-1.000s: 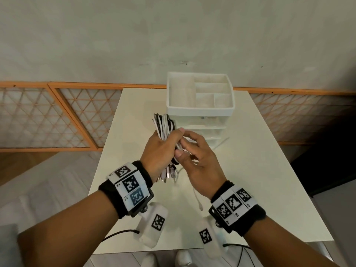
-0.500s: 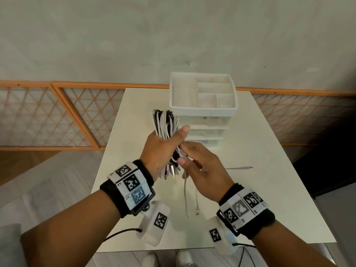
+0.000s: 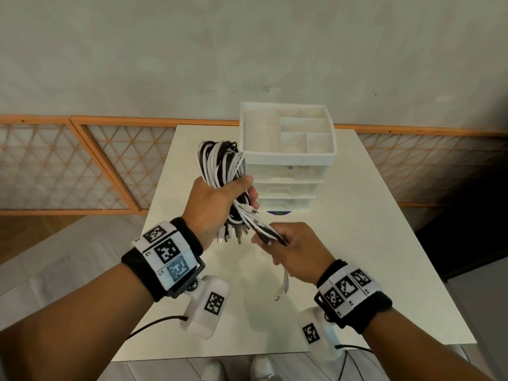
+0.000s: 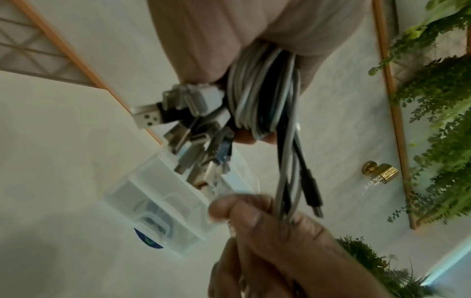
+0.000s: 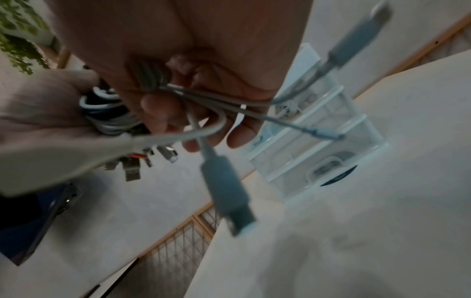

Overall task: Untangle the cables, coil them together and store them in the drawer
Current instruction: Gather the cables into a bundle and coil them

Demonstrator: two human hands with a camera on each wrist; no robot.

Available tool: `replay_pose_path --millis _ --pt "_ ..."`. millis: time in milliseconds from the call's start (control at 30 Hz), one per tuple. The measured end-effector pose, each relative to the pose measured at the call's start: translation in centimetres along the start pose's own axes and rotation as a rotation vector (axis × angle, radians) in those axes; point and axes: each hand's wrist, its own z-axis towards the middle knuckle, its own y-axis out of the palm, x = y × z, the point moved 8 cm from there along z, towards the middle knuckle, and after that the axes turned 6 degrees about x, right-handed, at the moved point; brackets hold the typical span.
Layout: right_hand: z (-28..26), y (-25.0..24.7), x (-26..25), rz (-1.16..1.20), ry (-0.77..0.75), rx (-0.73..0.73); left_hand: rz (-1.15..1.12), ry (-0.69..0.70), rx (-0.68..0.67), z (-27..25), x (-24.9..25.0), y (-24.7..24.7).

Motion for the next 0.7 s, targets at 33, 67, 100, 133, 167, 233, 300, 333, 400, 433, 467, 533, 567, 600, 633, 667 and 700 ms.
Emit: replay_pose_path --millis 33,67,100,133,167,233,300,333,400,433,467,533,567,600,633,667,700 --pt "0.2 0.0 0.5 -0.043 0.031 -0.055 0.014 0.0 -0.08 -0.2 0.2 0.4" --pt "0.6 -0.2 1.0 -0.085 0.072 -0.09 0.048 0.0 -0.175 -0.7 0.3 1.0" --pt "1.0 -0.7 1.4 -0.113 0.111 -0.102 0.119 0.004 -0.273 -1.2 0.3 1.7" --pt "1.4 -1.2 1.6 -0.157 0.135 -0.101 0.218 0.011 -0.374 -1.7 0.1 2.5" --pt "1.8 -1.7 1.6 -0.22 0.13 -0.101 0.326 0.018 -0.461 -2.2 -0.3 3.2" --pt "2.5 -2.3 0.8 -0.392 0.071 -0.101 0.48 -0.006 -0.541 -3.0 -1.1 4.0" --pt "3.0 -2.6 -0.4 -0.528 -0.025 -0.05 0.567 -0.039 -0.521 -2.8 -1.7 4.2" --pt "3.1 -2.6 -0.9 -0.594 -0.059 -0.035 0.589 -0.044 -0.513 -2.8 -1.8 4.3" --pt "3.2 -2.6 -2.0 -0.698 -0.112 -0.017 0.643 -0.037 -0.511 -2.8 -2.0 4.6" --pt "3.2 -2.8 -2.5 -0.7 -0.126 0.0 0.674 -0.024 -0.511 -2.8 -2.2 4.8" --pt "3.1 -3.0 -3.1 -0.666 -0.13 0.024 0.713 -0.007 -0.5 -2.9 -2.3 5.0" --pt "3.0 -3.7 -4.1 -0.535 -0.109 0.072 0.777 0.028 -0.427 -2.7 -2.4 5.0" --pt "2.9 -4.0 -4.3 -0.451 -0.077 0.085 0.781 0.038 -0.375 -2.6 -2.4 4.8" --pt "2.7 -4.1 -4.4 -0.367 -0.039 0.08 0.755 0.038 -0.333 -2.5 -2.4 4.7" --pt "2.6 -4.2 -4.4 -0.28 -0.003 0.062 0.716 0.033 -0.298 -2.4 -2.4 4.4" --pt "2.4 -4.2 -4.3 -0.188 0.031 0.045 0.67 0.021 -0.263 -2.3 -2.4 4.0" --pt "2.3 -4.3 -4.3 -0.093 0.062 0.033 0.616 0.009 -0.225 -2.1 -2.2 3.6"
